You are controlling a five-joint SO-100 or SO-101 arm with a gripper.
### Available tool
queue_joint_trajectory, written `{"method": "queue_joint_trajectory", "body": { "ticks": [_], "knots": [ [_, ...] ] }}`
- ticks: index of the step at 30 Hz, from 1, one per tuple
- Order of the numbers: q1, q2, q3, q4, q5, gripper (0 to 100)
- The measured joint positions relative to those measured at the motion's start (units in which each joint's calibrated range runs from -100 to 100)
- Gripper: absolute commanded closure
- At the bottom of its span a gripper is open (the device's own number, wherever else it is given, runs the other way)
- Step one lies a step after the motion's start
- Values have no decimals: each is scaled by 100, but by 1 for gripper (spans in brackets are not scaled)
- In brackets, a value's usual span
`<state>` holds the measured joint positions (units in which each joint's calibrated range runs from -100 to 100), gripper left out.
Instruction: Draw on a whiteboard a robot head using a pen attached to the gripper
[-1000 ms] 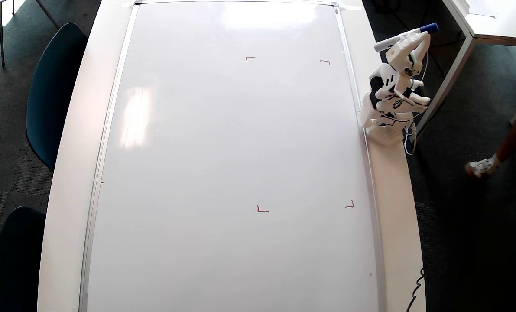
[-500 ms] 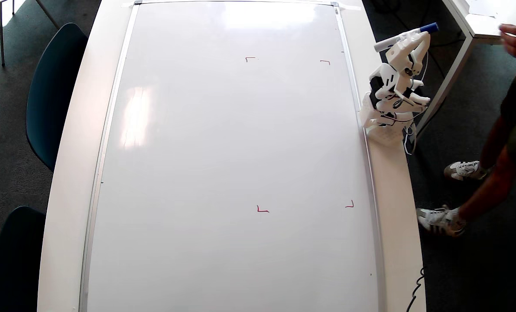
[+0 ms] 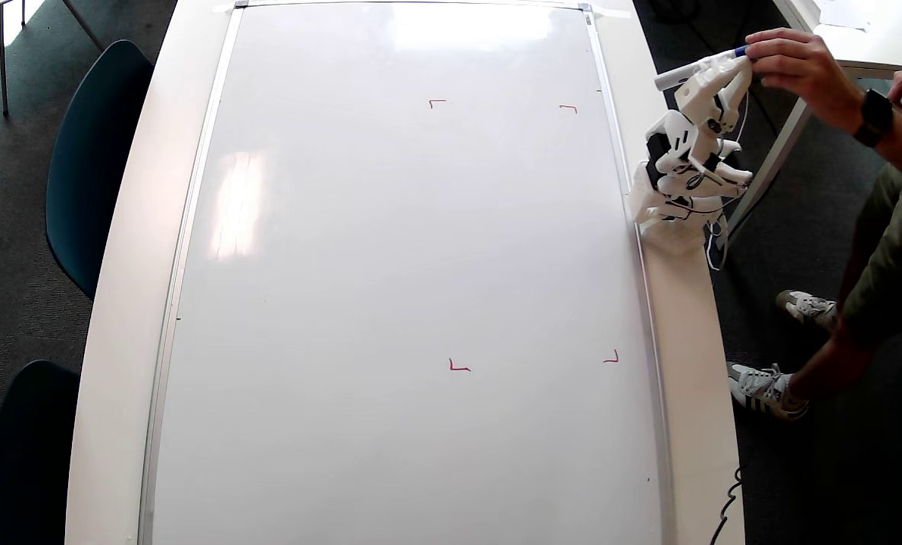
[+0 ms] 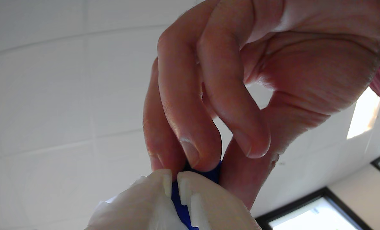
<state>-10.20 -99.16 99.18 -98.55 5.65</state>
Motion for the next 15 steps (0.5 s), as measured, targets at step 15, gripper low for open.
{"method": "queue_joint_trajectory", "body": {
  "ticks": [15],
  "knots": [
    [-44, 0, 0, -9, 0, 99]
  ]
}}
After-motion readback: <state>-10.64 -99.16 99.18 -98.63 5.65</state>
